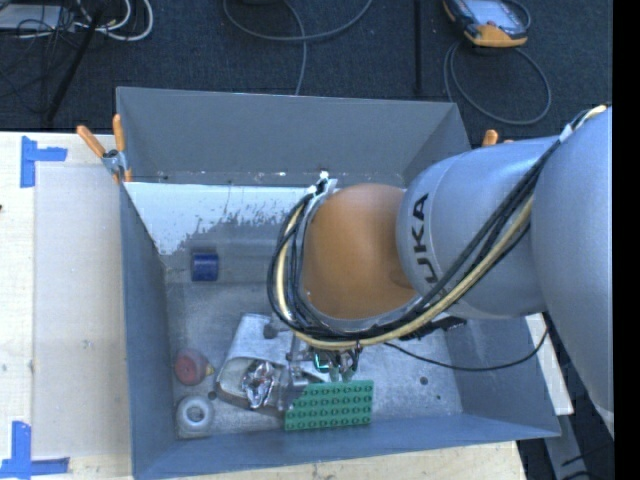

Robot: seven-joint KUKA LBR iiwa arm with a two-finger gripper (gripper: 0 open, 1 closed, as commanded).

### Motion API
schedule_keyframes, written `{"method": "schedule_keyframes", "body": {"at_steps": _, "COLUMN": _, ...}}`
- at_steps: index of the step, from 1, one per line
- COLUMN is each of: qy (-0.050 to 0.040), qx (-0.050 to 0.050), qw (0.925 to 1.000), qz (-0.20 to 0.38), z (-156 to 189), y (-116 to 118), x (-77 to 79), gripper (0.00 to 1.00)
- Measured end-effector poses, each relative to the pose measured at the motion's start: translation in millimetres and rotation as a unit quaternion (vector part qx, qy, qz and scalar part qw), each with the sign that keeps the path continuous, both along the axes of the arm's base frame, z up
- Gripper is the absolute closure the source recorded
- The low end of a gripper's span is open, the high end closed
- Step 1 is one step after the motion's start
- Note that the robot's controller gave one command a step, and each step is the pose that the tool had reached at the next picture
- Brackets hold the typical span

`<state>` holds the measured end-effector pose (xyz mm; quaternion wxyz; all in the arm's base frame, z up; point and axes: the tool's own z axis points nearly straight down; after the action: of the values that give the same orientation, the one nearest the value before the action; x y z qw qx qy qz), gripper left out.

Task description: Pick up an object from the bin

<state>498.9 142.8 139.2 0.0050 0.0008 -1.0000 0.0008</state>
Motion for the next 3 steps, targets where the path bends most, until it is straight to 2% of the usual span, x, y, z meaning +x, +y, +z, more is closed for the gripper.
{"method": "schedule_keyframes", "body": {"at_steps": 1, "qy": -0.0215, "qx": 0.007, "qw": 0.9997, "qz": -0.007, "z": -35.5, "y": 13.4, "x": -0.8, "gripper": 0.00}}
{"method": "schedule_keyframes", "body": {"at_steps": 2, "qy": -0.0245, "qx": 0.006, "qw": 0.9996, "qz": -0.012, "z": -36.0, "y": 10.7, "x": 1.6, "gripper": 1.00}}
{"method": "schedule_keyframes", "body": {"at_steps": 3, "qy": -0.0071, "qx": 0.004, "qw": 0.9999, "qz": -0.009, "z": -40.4, "y": 12.5, "x": -7.9, "gripper": 0.00}}
